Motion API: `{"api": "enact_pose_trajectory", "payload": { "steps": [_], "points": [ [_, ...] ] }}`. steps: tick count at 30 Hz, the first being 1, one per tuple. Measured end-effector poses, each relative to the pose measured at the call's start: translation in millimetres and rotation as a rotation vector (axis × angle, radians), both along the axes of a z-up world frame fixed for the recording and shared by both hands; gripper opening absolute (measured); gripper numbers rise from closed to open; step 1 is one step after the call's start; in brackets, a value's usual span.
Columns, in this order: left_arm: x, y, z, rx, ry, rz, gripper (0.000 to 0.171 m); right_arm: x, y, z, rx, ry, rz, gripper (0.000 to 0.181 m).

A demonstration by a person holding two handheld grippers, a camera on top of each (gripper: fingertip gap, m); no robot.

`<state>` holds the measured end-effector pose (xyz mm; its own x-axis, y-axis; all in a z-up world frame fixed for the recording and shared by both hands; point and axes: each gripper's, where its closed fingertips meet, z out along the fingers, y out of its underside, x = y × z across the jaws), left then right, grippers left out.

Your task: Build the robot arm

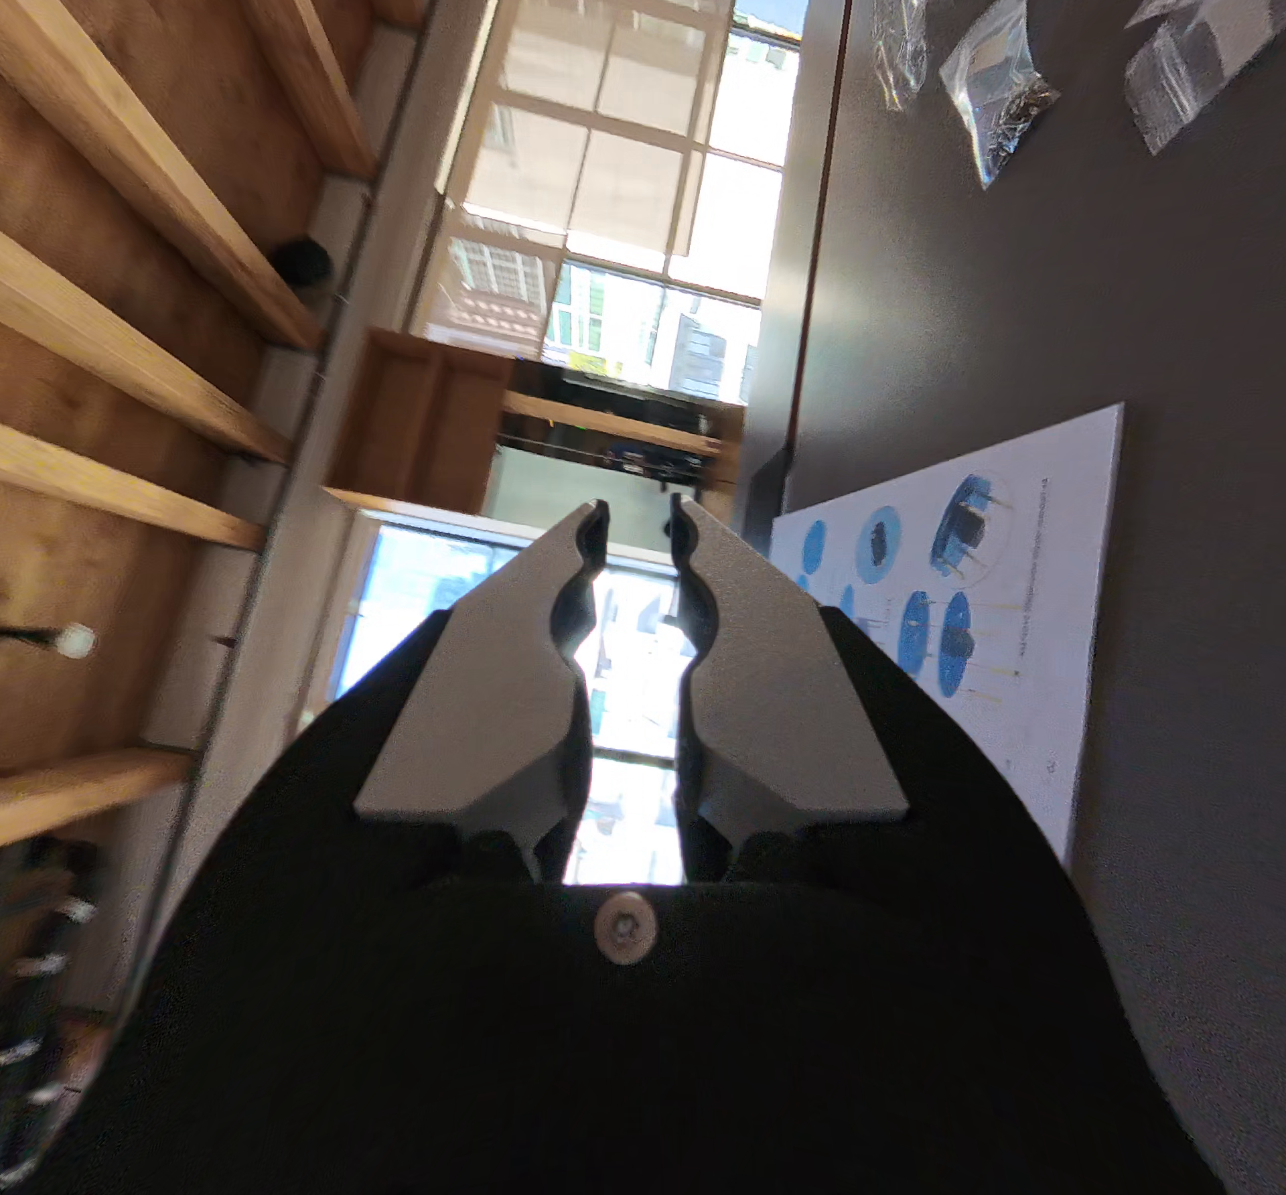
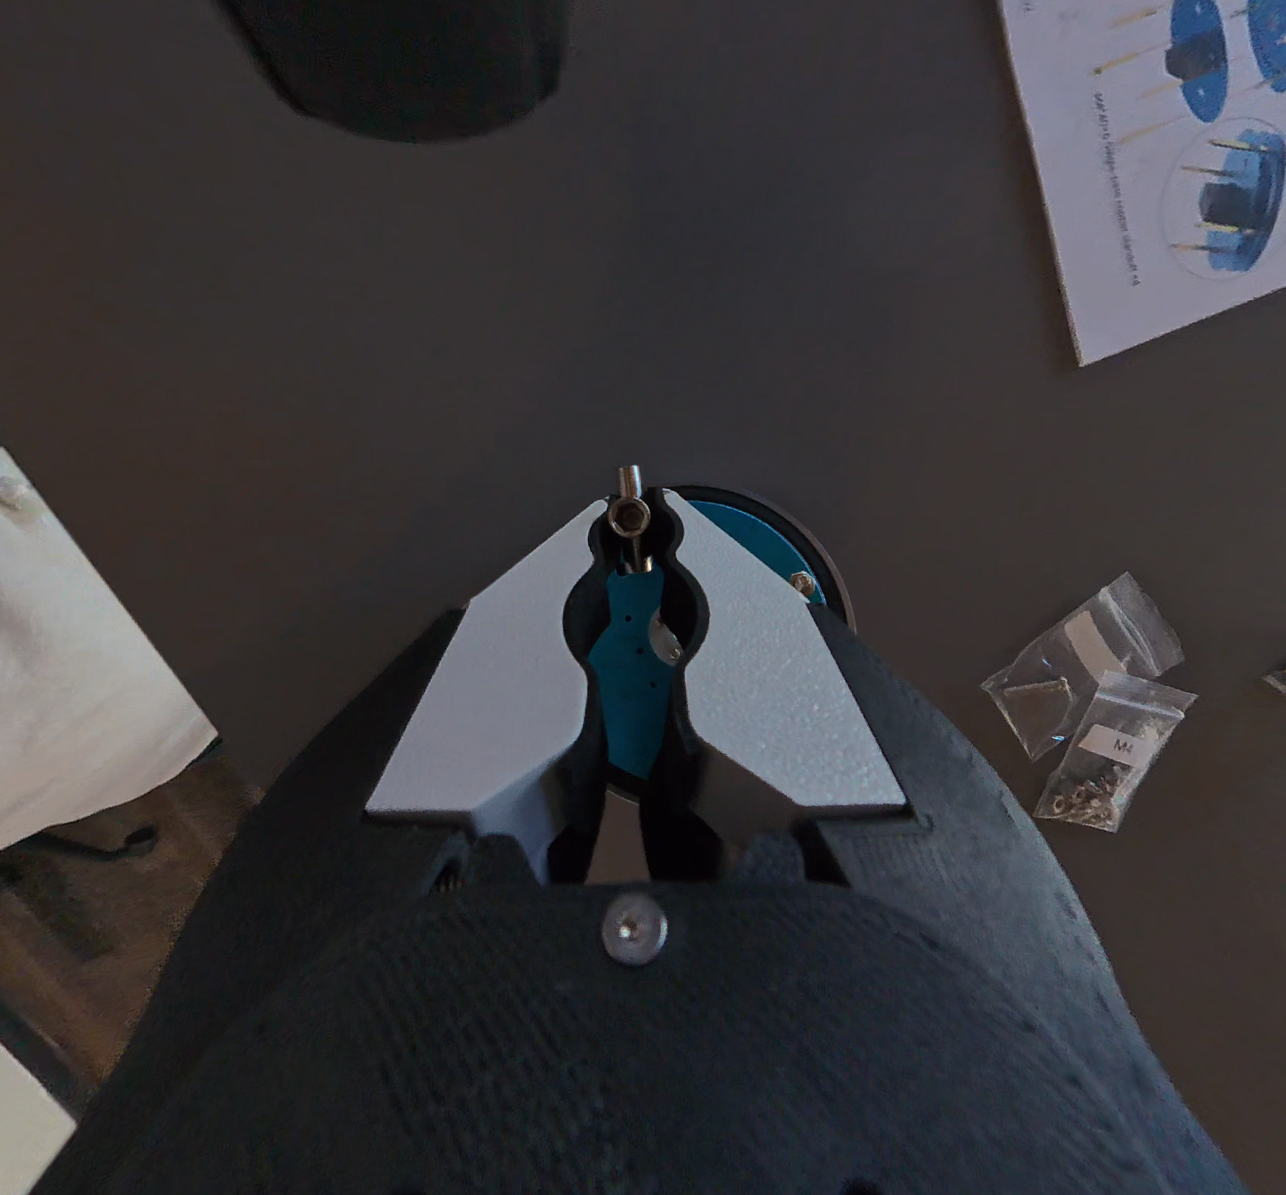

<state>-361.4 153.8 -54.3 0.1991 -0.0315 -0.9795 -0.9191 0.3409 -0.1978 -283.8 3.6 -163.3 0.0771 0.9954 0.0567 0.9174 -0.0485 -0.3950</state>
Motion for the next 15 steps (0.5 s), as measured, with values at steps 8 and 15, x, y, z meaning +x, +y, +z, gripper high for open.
{"api": "enact_pose_trajectory", "payload": {
  "steps": [8,15],
  "points": [
    [16.1,-22.4,-15.5,0.015,0.120,-0.077,0.012,5.6,-7.8,0.4,-0.017,0.020,0.039,0.008],
    [87.2,-76.0,-63.9,-1.113,-0.608,-0.486,0.026,15.3,-16.6,1.8,-0.045,0.046,0.076,0.009]
  ]
}}
